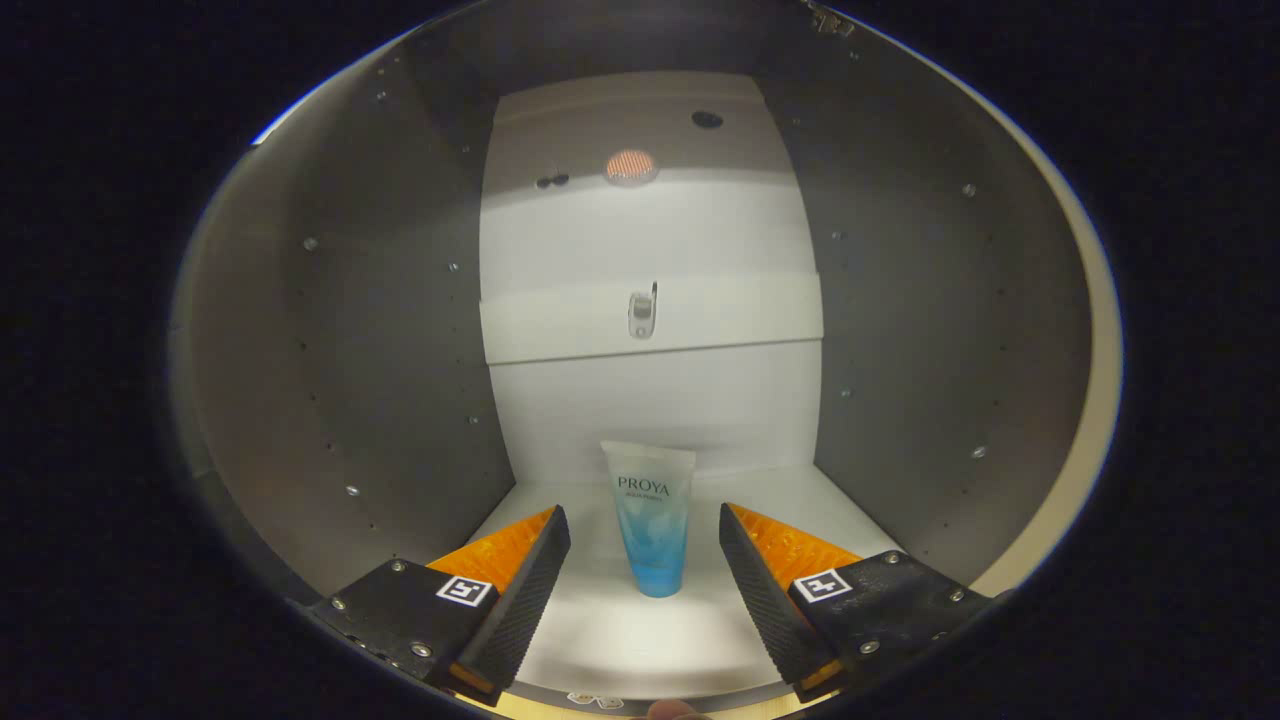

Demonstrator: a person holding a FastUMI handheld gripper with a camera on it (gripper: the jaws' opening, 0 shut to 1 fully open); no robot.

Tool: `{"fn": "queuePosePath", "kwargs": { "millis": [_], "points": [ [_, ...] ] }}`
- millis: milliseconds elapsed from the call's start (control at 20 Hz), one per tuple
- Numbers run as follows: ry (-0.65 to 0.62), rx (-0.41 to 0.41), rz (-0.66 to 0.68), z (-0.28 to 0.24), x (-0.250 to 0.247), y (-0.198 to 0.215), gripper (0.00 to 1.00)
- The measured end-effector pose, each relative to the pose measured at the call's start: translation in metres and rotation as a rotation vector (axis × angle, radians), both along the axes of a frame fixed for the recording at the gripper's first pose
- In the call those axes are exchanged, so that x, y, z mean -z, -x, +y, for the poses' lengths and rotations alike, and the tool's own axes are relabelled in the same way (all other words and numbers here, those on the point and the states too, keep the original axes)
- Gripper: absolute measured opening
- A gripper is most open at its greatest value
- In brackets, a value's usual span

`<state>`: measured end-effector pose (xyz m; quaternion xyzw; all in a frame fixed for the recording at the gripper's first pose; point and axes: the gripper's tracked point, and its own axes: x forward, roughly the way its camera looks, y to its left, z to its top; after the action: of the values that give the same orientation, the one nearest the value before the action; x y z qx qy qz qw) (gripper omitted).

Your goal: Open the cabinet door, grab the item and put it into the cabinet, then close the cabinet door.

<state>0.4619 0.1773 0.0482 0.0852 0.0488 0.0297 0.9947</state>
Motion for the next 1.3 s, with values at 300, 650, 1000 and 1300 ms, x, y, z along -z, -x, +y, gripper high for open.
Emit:
{"fn": "queuePosePath", "kwargs": {
  "millis": [300,650,1000,1300],
  "points": [
    [-0.065,-0.076,-0.169,0.005,-0.068,0.124,0.93],
    [0.026,-0.262,-0.265,0.015,-0.094,0.316,0.93],
    [-0.012,-0.440,-0.244,-0.044,-0.067,0.465,0.94],
    [-0.033,-0.295,-0.244,-0.168,-0.060,0.506,0.94]
  ]
}}
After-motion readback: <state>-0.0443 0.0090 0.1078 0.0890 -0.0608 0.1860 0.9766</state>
